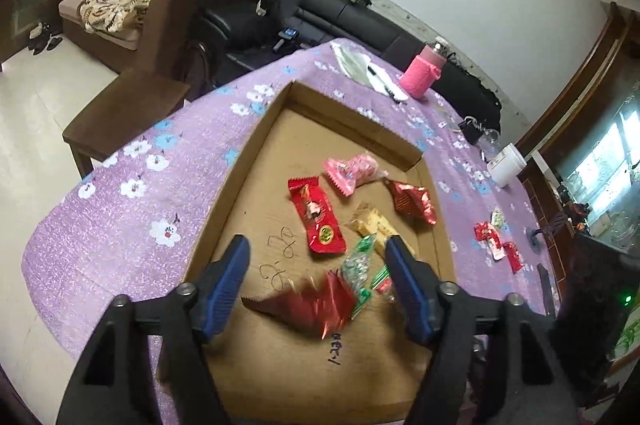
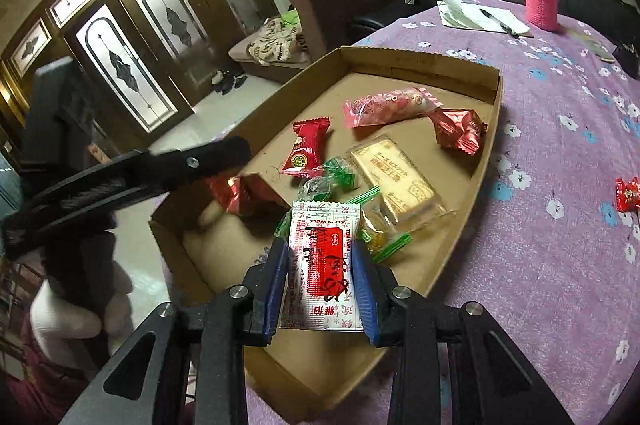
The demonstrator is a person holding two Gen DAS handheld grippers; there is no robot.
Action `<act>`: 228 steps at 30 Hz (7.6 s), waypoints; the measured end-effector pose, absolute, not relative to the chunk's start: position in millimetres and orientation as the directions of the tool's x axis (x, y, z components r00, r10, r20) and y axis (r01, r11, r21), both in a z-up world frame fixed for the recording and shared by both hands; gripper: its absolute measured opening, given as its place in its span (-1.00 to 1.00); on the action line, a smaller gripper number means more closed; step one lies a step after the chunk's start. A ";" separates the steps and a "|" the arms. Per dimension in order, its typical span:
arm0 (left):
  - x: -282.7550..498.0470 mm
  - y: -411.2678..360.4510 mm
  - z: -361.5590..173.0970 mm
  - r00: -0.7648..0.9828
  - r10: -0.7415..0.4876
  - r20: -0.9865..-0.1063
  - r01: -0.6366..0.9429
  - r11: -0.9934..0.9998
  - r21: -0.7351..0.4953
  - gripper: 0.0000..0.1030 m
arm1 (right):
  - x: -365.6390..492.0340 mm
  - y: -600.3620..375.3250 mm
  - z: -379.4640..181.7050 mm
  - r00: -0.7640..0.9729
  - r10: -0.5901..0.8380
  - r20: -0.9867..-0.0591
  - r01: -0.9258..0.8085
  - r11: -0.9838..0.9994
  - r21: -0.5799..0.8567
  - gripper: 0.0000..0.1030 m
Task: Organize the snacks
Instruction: 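Open both grippers over the box to drop the snacks, then move both grippers back toward the remaining snacks on the table, then grasp the small red candy with the left gripper while the right grasps the red cartoon-face snack, then carry both red snacks over the box and open both grippers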
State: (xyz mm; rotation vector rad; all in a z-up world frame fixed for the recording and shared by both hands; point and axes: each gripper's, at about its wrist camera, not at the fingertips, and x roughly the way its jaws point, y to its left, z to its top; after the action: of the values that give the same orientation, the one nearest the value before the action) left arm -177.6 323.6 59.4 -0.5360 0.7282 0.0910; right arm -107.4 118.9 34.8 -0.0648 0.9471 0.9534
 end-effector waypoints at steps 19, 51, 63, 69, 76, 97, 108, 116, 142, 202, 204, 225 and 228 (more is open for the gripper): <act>-168.5 232.8 103.7 0.795 -0.046 -0.605 -0.148 0.952 -0.267 1.00 | -101.8 27.9 73.3 0.554 0.587 -0.590 -0.549 0.791 0.272 0.65; -141.9 166.0 90.7 0.688 0.115 -0.716 -0.148 0.989 0.016 1.00 | -89.8 -60.7 55.4 0.646 0.426 -0.633 -0.371 0.900 0.228 0.71; -121.5 114.6 91.1 0.697 0.079 -0.712 -0.041 0.997 0.071 1.00 | -74.1 -108.8 50.5 0.673 0.355 -0.649 -0.255 0.935 0.246 0.71; -111.3 91.6 88.1 0.697 0.064 -0.714 -0.001 0.996 0.088 0.99 | -68.2 -126.7 46.8 0.680 0.326 -0.657 -0.219 0.945 0.243 0.71; -94.7 71.4 78.2 0.678 0.039 -0.734 0.038 0.995 0.088 0.99 | -58.2 -146.0 45.2 0.690 0.292 -0.662 -0.180 0.955 0.234 0.71; -43.4 40.3 8.2 0.489 -0.113 -0.865 0.086 0.993 -0.081 0.99 | 45.0 -168.6 26.4 0.614 0.206 -0.762 -0.169 0.977 0.128 0.70; -43.5 33.2 3.6 0.510 -0.053 -0.859 0.107 0.994 0.002 1.00 | 61.0 -146.7 -4.1 0.578 0.180 -0.796 -0.209 0.976 0.069 0.19; -40.9 32.7 5.8 0.455 -0.087 -0.886 0.145 0.989 -0.023 1.00 | 60.5 -146.1 -3.7 0.589 0.173 -0.789 -0.212 0.976 0.056 0.08; 79.4 5.9 9.5 0.447 -0.174 -0.877 0.478 0.875 0.070 0.32 | 60.6 -168.9 -1.7 0.559 0.288 -0.778 -0.217 0.956 0.198 -0.58; -141.4 343.6 62.8 0.739 -0.131 -0.661 -0.254 0.854 -0.453 -0.50 | -17.7 93.0 54.1 0.204 0.699 -0.685 -0.635 0.627 0.451 -0.57; -144.6 349.4 61.6 0.743 -0.124 -0.658 -0.265 0.848 -0.458 -0.50 | -17.6 115.2 49.2 0.176 0.691 -0.701 -0.647 0.618 0.446 -0.57; -170.7 347.4 83.0 0.784 -0.104 -0.611 -0.266 0.834 -0.484 0.58 | 6.0 196.0 28.3 0.164 0.609 -0.776 -0.641 0.664 0.386 -0.50; -171.4 344.1 85.9 0.785 -0.084 -0.613 -0.275 0.841 -0.467 0.60 | 2.3 178.6 47.0 0.210 0.633 -0.745 -0.634 0.668 0.389 -0.15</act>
State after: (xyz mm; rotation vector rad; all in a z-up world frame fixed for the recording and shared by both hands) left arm -171.4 344.1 85.9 -0.5730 0.6682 0.1093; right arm 2.3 178.6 47.0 -0.0017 1.0355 0.8807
